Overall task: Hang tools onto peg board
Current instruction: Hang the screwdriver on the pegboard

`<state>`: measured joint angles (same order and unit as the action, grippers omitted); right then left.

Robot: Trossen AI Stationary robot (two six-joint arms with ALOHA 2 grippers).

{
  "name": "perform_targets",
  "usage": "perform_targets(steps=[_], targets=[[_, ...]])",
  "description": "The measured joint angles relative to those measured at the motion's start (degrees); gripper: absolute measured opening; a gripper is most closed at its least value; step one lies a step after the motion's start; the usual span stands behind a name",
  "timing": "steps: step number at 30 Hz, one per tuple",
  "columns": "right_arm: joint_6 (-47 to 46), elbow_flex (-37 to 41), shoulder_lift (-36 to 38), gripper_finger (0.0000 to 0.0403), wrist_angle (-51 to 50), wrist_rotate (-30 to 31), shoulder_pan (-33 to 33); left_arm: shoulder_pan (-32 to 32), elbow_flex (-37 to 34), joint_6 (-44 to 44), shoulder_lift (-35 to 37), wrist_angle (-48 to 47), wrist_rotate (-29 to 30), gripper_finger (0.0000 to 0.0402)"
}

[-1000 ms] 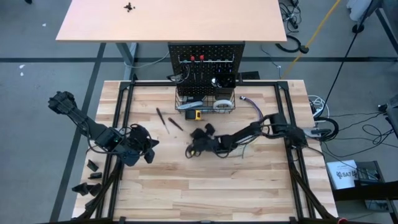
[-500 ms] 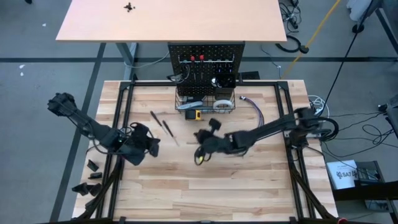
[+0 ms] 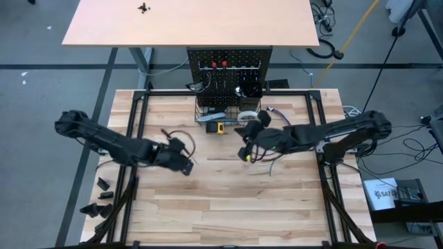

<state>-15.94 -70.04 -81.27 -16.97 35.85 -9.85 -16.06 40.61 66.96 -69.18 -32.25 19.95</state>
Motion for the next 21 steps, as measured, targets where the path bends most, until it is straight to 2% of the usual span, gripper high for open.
perform_targets(steps=[3, 5, 9, 14, 18, 21], targets=[[1.13, 0.00, 2.85, 0.0000, -1.21, -0.19, 0.00, 5.69, 3.00, -6.22, -1.86, -1.93, -5.61, 0.0146], [1.80, 0.00, 4.63, 0.0000, -2.01, -0.19, 0.00, 9.01, 4.48, -14.15, -3.15, -4.29, -9.23, 0.0146], [3.57, 0.00, 7.14, 0.0000, -5.51, -0.14, 0.00, 11.17, 7.24, -43.57, -4.82, -4.54, -13.34, 0.0146], [4.44, 0.00, 8.38, 0.0000, -9.97, -0.17, 0.00, 10.79, 9.28, -79.22, -6.15, -4.47, -13.76, 0.0146], [3.49, 0.00, 8.37, 0.0000, -13.34, -0.38, 0.00, 14.70, 9.34, -88.56, -7.93, -8.81, -14.17, 0.0146], [2.06, 0.00, 8.37, 0.0000, -16.67, -2.97, 0.00, 18.32, 9.32, -94.47, -9.10, -13.47, -15.97, 0.0146]])
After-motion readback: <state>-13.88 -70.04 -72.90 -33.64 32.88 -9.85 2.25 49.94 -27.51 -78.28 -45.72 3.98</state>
